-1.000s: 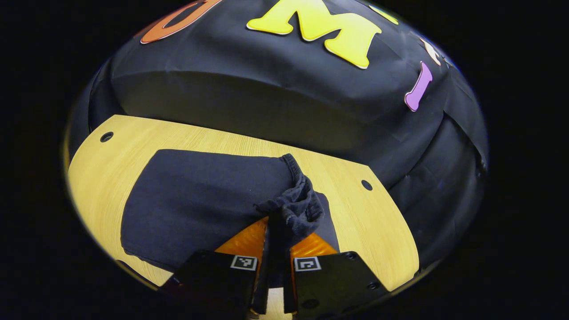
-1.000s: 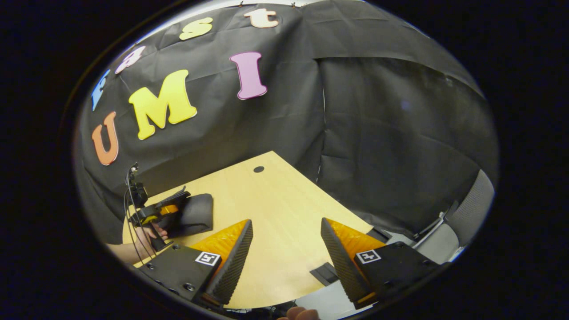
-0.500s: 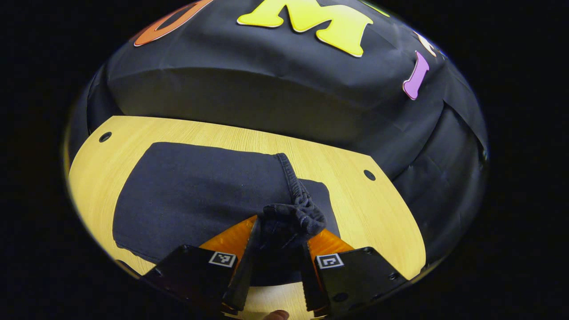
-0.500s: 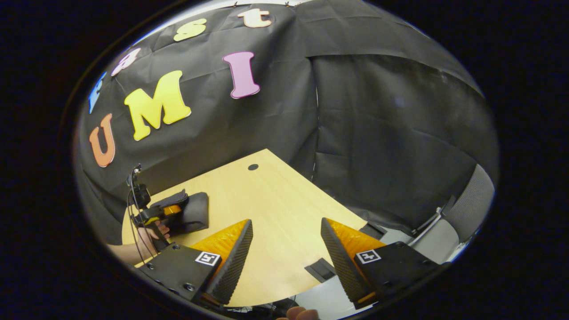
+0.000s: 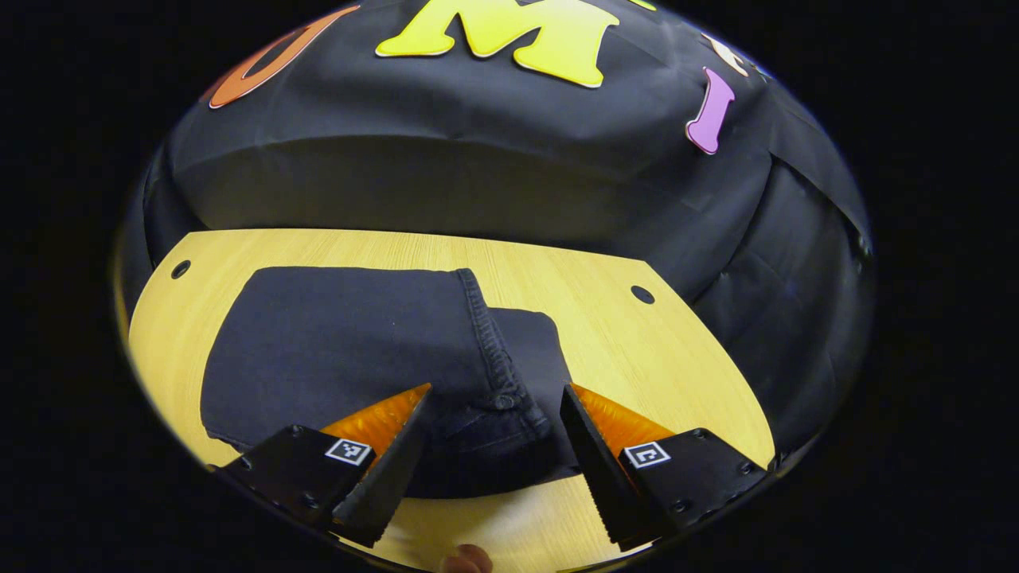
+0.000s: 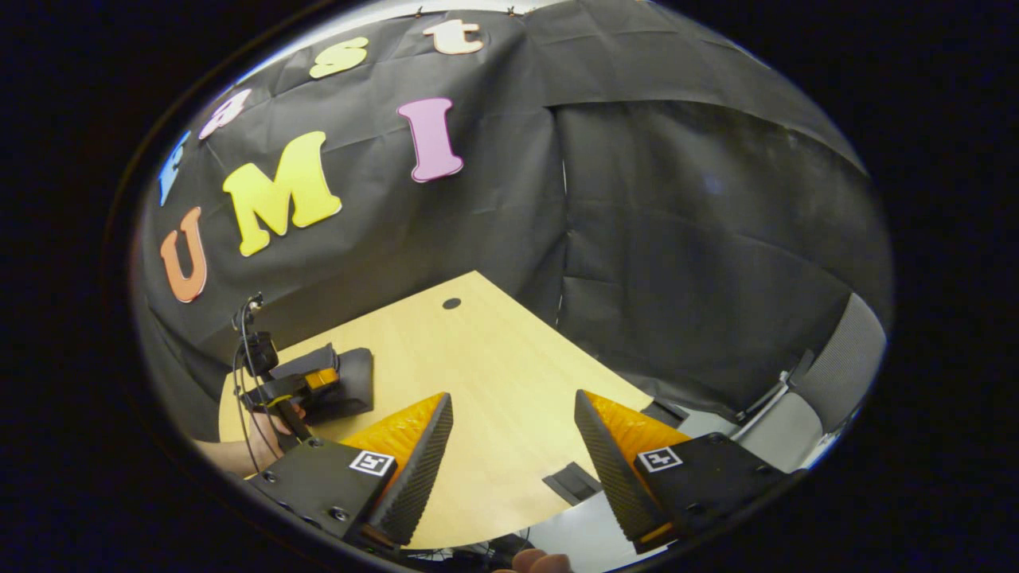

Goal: Grasp the waist and the cuffs of the jeans and fold them to make the two legs overlap; first hold the waist and fold one-third of the jeans toward the cuffs, then hold the cuffs and fold the remaining one-third in the same direction to finish folding.

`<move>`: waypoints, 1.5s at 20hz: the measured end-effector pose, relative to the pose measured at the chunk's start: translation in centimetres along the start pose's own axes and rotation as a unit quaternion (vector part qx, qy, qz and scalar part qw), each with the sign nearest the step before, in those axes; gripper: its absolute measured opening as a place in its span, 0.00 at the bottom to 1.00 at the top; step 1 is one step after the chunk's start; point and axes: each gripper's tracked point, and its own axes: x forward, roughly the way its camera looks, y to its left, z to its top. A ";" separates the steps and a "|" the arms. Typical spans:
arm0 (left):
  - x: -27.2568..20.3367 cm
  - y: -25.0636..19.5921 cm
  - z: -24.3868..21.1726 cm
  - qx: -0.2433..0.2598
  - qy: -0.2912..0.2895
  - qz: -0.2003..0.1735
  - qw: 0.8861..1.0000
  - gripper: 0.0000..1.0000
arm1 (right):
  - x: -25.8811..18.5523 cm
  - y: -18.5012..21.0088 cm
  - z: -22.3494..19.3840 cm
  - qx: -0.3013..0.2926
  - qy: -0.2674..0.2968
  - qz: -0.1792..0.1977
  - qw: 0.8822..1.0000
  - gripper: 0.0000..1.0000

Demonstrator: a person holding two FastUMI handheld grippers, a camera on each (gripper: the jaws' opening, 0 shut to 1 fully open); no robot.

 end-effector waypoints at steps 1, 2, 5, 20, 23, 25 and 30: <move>-0.6 -0.2 0.3 -0.006 -0.002 -0.005 1.000 0.99 | 0.0 0.6 0.3 -0.002 -0.004 0.007 1.000 0.95; -1.5 -0.6 0.4 -0.015 0.000 -0.014 1.000 0.99 | 0.2 1.3 0.7 -0.003 -0.006 0.014 1.000 0.95; -5.0 -0.5 2.4 -0.017 -0.023 -0.016 0.999 0.99 | 1.0 4.0 2.1 -0.011 -0.021 0.043 0.999 0.95; -28.5 10.0 17.6 0.054 -0.273 0.116 0.954 0.98 | -1.2 27.7 9.7 -0.143 -0.167 0.233 0.947 0.89; -31.4 10.2 17.5 0.049 -0.285 0.127 0.949 0.98 | -2.7 30.0 10.8 -0.146 -0.206 0.237 0.938 0.89; -32.9 10.0 17.2 0.054 -0.293 0.134 0.945 0.98 | -3.2 31.0 10.6 -0.148 -0.223 0.239 0.934 0.90; -34.9 8.4 16.1 0.044 -0.306 0.134 0.942 0.98 | -4.4 32.4 8.1 -0.170 -0.224 0.249 0.927 0.92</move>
